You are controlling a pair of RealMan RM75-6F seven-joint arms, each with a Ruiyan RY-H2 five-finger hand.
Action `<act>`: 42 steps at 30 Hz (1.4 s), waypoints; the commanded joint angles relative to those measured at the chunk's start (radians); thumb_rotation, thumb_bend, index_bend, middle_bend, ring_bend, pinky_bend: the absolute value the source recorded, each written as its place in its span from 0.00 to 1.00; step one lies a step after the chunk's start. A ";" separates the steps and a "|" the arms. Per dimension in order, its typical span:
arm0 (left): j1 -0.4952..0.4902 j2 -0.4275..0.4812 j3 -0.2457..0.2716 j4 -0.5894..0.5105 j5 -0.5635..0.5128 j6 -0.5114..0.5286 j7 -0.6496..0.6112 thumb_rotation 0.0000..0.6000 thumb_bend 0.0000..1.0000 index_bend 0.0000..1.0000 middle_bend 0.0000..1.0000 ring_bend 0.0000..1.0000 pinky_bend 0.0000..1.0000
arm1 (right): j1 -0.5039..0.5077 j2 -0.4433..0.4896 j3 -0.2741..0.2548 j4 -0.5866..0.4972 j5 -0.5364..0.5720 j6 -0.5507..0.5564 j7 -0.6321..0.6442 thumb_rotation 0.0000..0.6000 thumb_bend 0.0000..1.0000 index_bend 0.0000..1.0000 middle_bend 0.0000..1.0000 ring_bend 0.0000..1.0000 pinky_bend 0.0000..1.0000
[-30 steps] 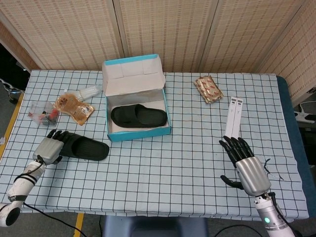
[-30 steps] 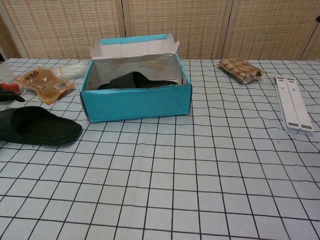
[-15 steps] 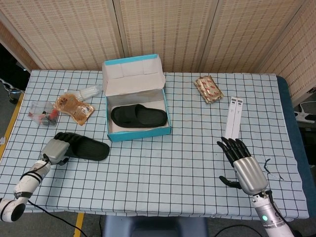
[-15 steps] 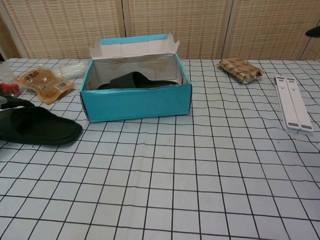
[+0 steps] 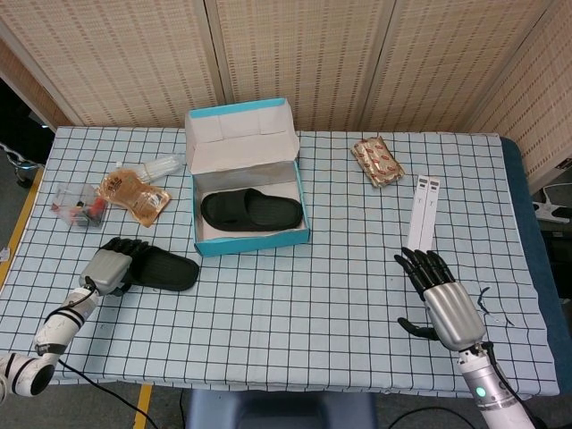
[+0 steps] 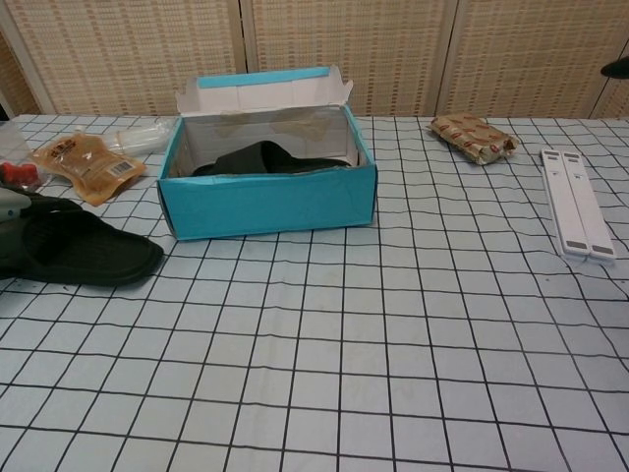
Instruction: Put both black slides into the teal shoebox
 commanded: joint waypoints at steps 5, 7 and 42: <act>0.013 -0.050 -0.003 0.063 0.068 0.052 -0.095 1.00 0.35 0.00 0.00 0.00 0.06 | -0.005 0.001 0.007 0.005 0.006 -0.014 0.006 1.00 0.06 0.00 0.00 0.00 0.00; 0.015 -0.067 -0.001 0.092 0.091 0.068 -0.125 1.00 0.36 0.02 0.04 0.02 0.09 | -0.007 0.001 0.009 0.005 0.004 -0.014 0.008 1.00 0.06 0.00 0.00 0.00 0.00; 0.108 0.161 -0.091 -0.190 0.142 0.388 -0.166 1.00 0.41 0.64 0.76 0.51 0.36 | -0.020 -0.005 0.028 0.029 -0.008 -0.051 0.044 1.00 0.06 0.00 0.00 0.00 0.00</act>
